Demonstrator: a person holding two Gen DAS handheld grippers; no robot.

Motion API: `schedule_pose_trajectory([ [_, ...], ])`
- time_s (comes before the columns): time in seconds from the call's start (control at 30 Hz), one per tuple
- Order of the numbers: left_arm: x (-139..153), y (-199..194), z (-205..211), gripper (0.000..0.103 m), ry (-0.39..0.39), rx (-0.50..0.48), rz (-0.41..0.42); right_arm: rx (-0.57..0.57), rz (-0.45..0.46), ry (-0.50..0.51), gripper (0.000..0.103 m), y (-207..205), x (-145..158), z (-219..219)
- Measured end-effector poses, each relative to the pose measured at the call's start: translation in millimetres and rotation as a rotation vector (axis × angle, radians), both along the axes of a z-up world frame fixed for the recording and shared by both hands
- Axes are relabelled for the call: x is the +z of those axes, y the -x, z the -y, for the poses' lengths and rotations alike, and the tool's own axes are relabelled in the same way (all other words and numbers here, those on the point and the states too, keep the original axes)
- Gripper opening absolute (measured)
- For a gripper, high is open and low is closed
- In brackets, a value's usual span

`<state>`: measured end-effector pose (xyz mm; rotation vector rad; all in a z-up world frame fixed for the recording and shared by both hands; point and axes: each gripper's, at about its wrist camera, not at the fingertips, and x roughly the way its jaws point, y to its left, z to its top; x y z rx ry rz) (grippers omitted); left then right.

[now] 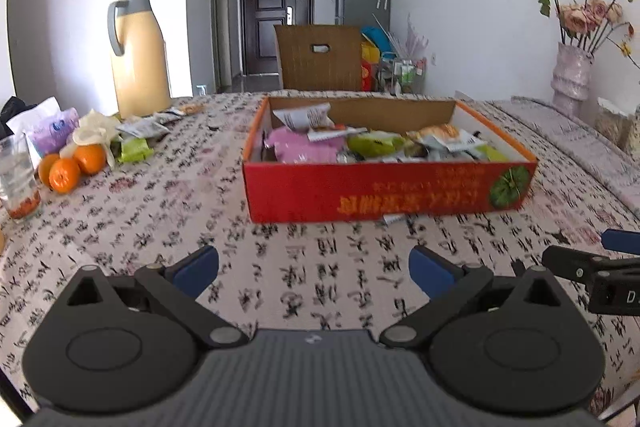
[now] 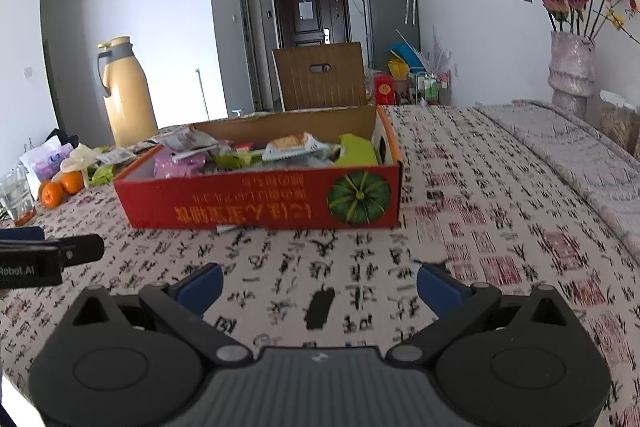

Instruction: Organize snacks

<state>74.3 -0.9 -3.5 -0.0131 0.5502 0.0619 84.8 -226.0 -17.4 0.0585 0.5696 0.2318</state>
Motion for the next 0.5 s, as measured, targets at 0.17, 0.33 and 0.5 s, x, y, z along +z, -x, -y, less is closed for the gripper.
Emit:
schedule_pose_trajectory([
  [0.17,-5.2,2.7,4.9,0.103,0.007,-0.021,-0.019,-0.002,-0.021,0.004,0.103,8.0,-5.4,1.8],
  [0.33,-6.9,5.2,7.5,0.103,0.011,-0.034,-0.022,-0.003,-0.023,0.01,0.103,11.1,-5.9,1.1],
  [0.5,-7.5,6.0,6.3,0.103,0.019,-0.035,-0.027,-0.004,-0.023,0.011,0.103,11.8,-5.3,0.7],
])
